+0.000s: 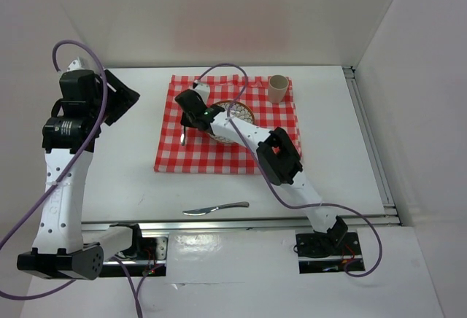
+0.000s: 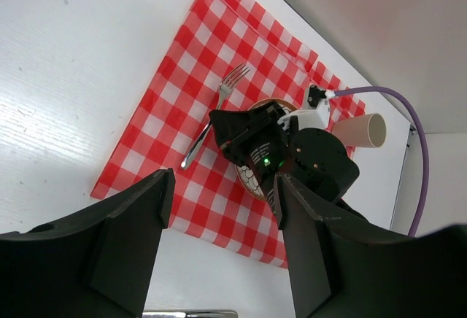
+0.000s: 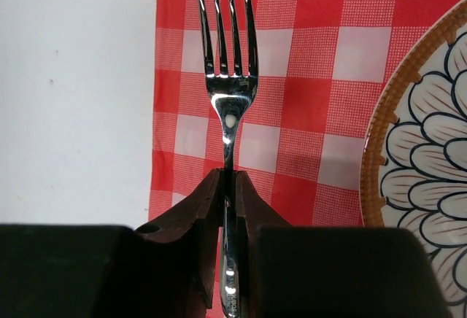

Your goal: Set the dinner table for one person

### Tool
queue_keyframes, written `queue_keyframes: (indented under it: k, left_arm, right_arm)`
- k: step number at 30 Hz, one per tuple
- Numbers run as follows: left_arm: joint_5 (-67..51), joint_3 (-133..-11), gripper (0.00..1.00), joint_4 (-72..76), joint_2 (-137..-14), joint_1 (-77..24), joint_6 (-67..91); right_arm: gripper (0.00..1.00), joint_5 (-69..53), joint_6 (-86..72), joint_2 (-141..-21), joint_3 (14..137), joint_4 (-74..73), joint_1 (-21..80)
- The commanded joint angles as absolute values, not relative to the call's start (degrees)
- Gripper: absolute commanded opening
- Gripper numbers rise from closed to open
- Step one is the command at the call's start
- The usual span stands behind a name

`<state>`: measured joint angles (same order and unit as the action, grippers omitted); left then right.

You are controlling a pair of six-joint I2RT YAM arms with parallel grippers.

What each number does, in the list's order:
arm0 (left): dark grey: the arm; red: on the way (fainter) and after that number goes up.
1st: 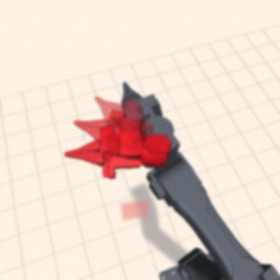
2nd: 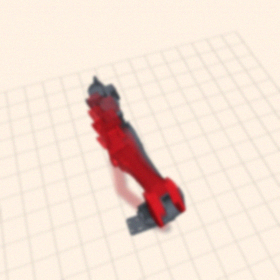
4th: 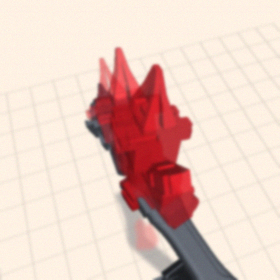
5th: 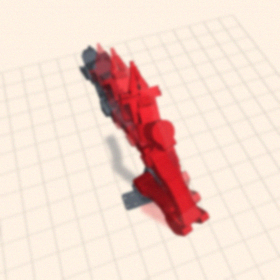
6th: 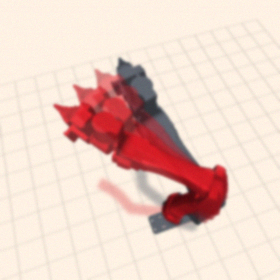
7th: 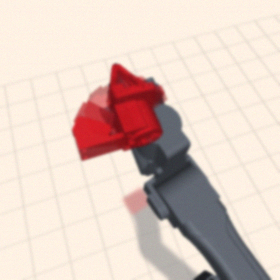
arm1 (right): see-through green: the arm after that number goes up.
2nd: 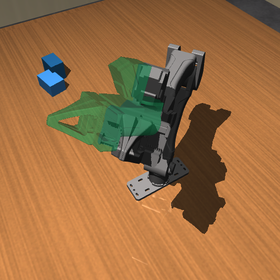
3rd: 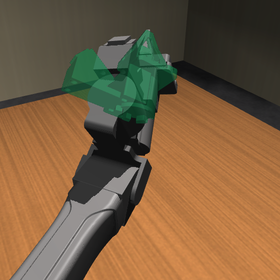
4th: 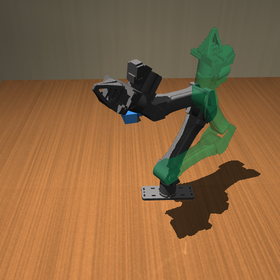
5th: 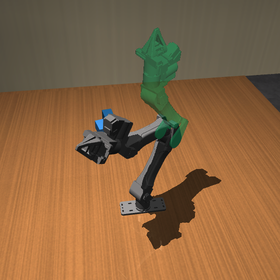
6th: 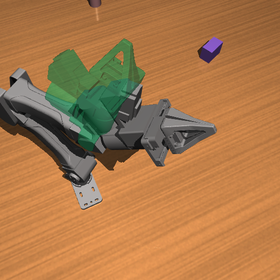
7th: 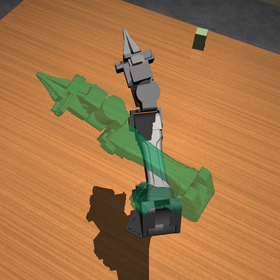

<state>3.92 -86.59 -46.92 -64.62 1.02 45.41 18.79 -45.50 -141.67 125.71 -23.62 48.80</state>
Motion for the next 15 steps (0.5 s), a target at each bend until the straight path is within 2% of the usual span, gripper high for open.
queue_keyframes:
  k: [1, 15]
  left_arm:
    - [3.7, -86.5, 0.73, -46.0, -63.5, 1.5, 45.4]
    - [4.7, -87.0, 0.73, -46.5, -64.6, 1.5, 44.2]
  right_arm:
    - [0.0, 21.2, -48.9, -142.6, 129.6, -22.8, 47.6]
    - [0.0, 16.8, -49.5, -145.1, 130.6, -22.9, 45.9]
